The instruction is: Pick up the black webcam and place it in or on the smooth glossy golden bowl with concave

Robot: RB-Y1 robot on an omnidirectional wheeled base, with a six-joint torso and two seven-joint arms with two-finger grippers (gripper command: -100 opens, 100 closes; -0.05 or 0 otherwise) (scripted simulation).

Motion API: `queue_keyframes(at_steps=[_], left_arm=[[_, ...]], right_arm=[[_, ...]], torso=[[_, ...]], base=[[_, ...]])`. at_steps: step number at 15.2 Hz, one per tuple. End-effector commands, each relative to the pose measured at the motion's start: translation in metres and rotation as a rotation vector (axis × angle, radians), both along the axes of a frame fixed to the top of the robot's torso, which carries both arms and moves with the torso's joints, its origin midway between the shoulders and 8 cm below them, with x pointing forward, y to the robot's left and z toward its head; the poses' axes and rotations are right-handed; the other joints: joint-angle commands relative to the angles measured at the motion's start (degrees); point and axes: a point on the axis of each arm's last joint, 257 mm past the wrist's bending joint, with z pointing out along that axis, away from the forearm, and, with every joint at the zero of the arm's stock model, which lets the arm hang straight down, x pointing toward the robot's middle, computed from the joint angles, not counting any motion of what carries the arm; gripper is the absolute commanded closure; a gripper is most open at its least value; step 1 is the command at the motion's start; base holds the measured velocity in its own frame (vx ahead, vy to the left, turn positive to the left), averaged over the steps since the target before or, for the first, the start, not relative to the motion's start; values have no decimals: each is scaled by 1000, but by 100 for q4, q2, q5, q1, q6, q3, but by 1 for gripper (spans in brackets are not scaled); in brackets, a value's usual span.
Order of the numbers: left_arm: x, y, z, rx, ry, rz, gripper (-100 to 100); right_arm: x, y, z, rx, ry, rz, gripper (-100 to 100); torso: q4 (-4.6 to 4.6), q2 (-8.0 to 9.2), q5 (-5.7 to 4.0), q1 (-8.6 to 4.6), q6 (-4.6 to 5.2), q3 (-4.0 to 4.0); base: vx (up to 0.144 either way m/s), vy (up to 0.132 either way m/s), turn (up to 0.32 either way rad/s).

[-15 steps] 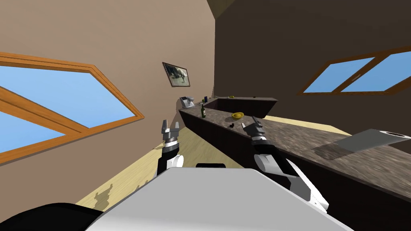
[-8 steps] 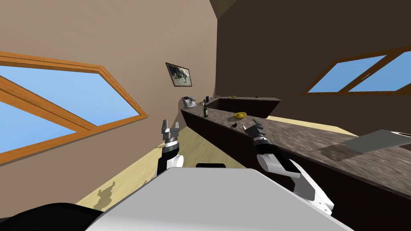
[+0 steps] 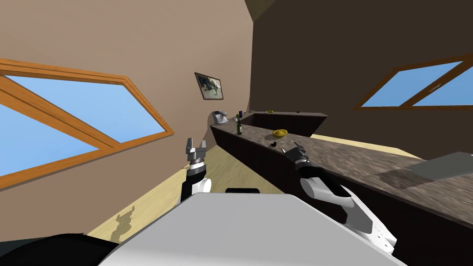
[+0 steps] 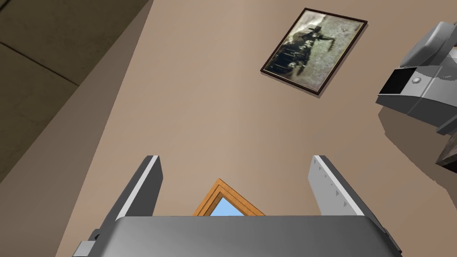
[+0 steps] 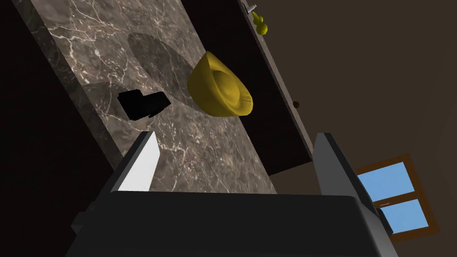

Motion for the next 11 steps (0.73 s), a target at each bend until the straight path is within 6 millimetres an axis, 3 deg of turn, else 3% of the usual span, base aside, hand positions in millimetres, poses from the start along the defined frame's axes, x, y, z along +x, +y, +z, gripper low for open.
queue_keyframes(at_steps=[1,2,5,6,9,10,11], left_arm=[[0,0,0,0,0,0,0],[0,0,0,0,0,0,0],[0,0,0,0,0,0,0],[0,0,0,0,0,0,0],[0,0,0,0,0,0,0],[0,0,0,0,0,0,0],[0,0,0,0,0,0,0]], right_arm=[[0,-4,-6,20,23,-8,-100],[-4,-19,-19,81,53,-35,-100],[-5,-20,-28,101,84,-42,-100],[-10,-36,-40,166,113,-72,-100],[-12,-37,-49,186,143,-81,-100],[-18,-51,-60,252,168,-113,-100],[-19,-52,-64,268,177,-118,-100]], torso=[[0,0,0,0,0,0],[0,0,-1,-6,0,0],[0,0,0,0,0,0],[0,-1,-1,-6,0,-1],[-1,-5,0,-2,-1,-3],[-1,-5,-2,-8,0,-3],[-2,-7,-2,-7,-2,-4]], base=[[-1,35,-10],[0,57,61],[1,58,27],[9,58,63],[12,54,28],[19,49,66],[28,67,76]])
